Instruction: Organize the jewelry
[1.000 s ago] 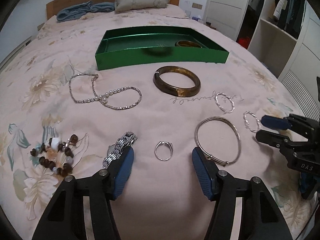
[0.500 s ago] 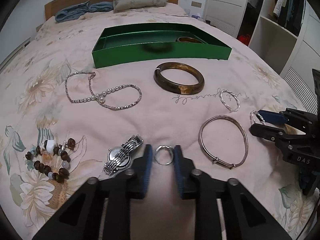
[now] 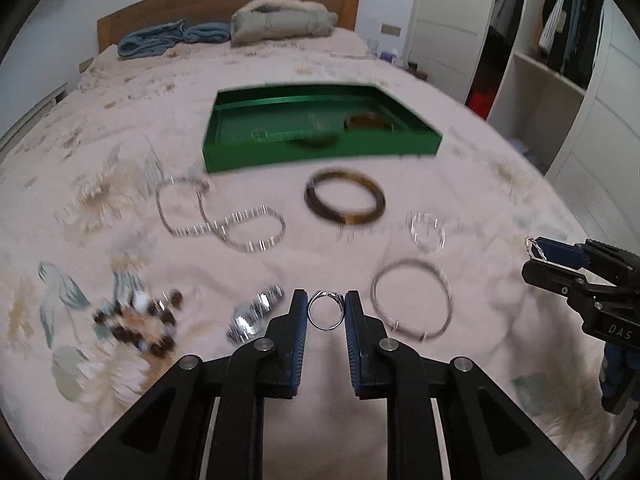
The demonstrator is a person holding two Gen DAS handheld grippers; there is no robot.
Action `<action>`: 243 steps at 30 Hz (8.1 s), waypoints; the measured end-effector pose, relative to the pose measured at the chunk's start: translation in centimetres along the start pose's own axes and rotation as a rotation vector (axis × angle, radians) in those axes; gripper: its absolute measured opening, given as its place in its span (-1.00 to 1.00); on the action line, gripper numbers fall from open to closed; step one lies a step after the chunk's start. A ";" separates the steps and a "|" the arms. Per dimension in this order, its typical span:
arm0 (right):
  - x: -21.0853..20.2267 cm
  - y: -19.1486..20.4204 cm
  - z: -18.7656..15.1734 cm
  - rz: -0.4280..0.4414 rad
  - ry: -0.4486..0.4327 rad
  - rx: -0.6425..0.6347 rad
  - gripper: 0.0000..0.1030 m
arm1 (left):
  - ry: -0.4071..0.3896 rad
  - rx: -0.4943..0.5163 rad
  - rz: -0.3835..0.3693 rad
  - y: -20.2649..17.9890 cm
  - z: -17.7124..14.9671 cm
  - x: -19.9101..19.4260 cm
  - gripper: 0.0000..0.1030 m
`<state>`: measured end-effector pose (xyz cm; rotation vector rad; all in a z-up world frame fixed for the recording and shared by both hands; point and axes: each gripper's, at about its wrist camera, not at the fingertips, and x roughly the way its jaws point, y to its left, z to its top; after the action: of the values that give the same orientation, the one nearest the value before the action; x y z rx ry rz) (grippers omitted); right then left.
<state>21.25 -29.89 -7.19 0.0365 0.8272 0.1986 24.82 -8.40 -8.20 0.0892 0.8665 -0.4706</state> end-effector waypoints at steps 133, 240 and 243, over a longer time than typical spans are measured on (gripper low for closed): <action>8.1 4.0 1.1 0.049 0.197 0.013 -0.36 | 0.054 0.047 0.098 4.3 -2.3 4.4 0.03; -15.7 6.4 7.0 -0.145 -0.306 0.016 -0.93 | -0.291 0.132 0.085 -4.0 4.2 -14.6 -0.55; -16.7 5.8 9.9 -0.169 -0.349 0.005 -0.93 | -0.307 0.120 0.083 -3.6 7.3 -14.7 -0.55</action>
<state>16.56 -26.90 12.26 0.0050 0.4793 0.0286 20.36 -8.19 7.96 0.1583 0.5313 -0.4446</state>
